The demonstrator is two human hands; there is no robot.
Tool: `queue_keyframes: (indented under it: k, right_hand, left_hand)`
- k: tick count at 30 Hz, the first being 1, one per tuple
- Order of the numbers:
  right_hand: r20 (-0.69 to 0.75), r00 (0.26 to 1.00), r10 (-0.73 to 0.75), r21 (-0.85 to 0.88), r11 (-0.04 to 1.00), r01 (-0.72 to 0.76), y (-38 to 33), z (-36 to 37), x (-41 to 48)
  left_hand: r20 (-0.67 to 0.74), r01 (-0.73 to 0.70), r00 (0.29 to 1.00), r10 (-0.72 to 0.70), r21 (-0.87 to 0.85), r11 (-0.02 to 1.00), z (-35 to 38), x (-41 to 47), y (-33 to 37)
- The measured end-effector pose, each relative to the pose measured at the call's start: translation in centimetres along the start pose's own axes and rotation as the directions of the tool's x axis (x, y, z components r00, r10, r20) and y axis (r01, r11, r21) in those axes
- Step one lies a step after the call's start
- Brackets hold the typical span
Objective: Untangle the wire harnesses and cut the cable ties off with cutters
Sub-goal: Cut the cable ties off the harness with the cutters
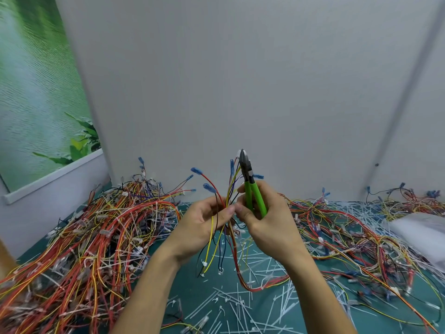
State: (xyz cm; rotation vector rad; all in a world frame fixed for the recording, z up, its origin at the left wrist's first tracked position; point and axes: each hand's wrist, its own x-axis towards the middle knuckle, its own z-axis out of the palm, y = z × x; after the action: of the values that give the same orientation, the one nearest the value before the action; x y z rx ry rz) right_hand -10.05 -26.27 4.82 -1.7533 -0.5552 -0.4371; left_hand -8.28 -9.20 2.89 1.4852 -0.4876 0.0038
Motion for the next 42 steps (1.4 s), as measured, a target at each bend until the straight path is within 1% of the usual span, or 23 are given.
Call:
queue_keyframes:
  k: [2, 4, 8, 14, 18, 20, 22, 24, 31, 32, 34, 37, 42]
  right_hand:
    - [0.005, 1.0, 0.006, -0.007, 1.0, -0.006, 0.1, 0.0, 0.0]
    - [0.002, 1.0, 0.02, 0.017, 1.0, -0.02, 0.2, 0.1, 0.0]
    - [-0.013, 1.0, 0.015, 0.073, 0.997, -0.014, 0.0, 0.0, 0.1]
    - [-0.021, 1.0, -0.006, 0.124, 0.992, 0.008, -0.2, -0.2, 0.1]
    - [-0.042, 0.999, 0.009, 0.139, 0.99, -0.003, -0.2, -0.3, 0.1]
    - [-0.04, 0.999, 0.021, 0.138, 0.99, -0.016, -0.2, -0.4, 0.0]
    - [-0.035, 0.999, 0.022, 0.123, 0.992, -0.017, -0.3, -0.6, 0.0]
    - [-0.019, 1.0, 0.017, 0.104, 0.994, -0.015, -0.4, -0.8, 0.0]
    - [-0.035, 0.999, 0.023, 0.059, 0.998, -0.021, -1.1, -1.3, 0.0]
    - [-0.041, 0.999, 0.024, 0.055, 0.998, -0.022, -1.1, -1.3, 0.0]
    - [-0.062, 0.998, 0.026, 0.038, 0.999, -0.024, -1.1, -1.3, 0.0]
    - [-0.105, 0.994, 0.038, 0.04, 0.999, -0.034, -1.0, -1.4, 0.0]
    - [-0.204, 0.978, 0.038, 0.046, 0.999, -0.029, -0.8, -2.0, 0.3]
  left_hand:
    - [0.002, -0.005, 1.0, 0.005, 0.019, 1.0, 0.0, 0.0, 0.0]
    - [0.004, -0.004, 1.0, 0.004, -0.008, 1.0, 0.1, 0.0, -0.2]
    - [0.042, 0.003, 0.999, 0.003, -0.15, 0.989, 0.5, 0.1, -0.3]
    - [0.058, -0.003, 0.998, 0.021, -0.288, 0.958, 0.9, 0.1, -0.4]
    - [0.054, -0.012, 0.998, 0.028, -0.278, 0.961, 0.8, -0.1, -0.3]
    - [0.038, -0.013, 0.999, 0.023, -0.242, 0.97, 0.7, -0.2, -0.2]
    - [-0.005, -0.036, 0.999, 0.036, -0.106, 0.994, 0.7, -0.3, 0.3]
    - [-0.054, -0.082, 0.995, 0.084, 0.038, 0.996, 0.5, -0.4, 0.7]
    - [-0.206, -0.157, 0.955, 0.212, 0.253, 0.955, 0.3, -0.4, 1.1]
    - [-0.219, -0.162, 0.95, 0.222, 0.262, 0.951, 0.4, -0.4, 1.1]
    - [-0.247, -0.163, 0.945, 0.217, 0.219, 0.962, 0.8, -0.3, 1.0]
    - [-0.272, -0.137, 0.952, 0.143, 0.043, 0.99, 1.2, -0.1, 1.0]
    - [-0.202, -0.04, 0.979, -0.008, -0.234, 0.971, 0.6, 0.1, 1.1]
